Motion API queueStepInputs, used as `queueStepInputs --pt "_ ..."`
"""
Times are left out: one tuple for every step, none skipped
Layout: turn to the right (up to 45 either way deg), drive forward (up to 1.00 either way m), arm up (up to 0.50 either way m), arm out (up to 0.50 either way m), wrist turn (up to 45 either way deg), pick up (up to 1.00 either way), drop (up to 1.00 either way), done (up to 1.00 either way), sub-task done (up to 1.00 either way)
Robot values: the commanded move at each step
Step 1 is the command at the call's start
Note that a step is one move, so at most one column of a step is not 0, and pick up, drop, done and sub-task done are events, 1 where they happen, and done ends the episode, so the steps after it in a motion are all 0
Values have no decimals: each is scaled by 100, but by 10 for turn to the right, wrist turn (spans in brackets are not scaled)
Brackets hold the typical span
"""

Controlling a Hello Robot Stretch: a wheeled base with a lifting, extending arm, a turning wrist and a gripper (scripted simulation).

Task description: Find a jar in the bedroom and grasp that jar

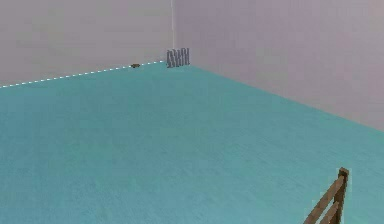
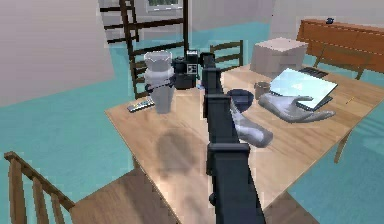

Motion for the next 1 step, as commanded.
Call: queueStepInputs --pt "0 0 0 0 0 0 0 100 0"
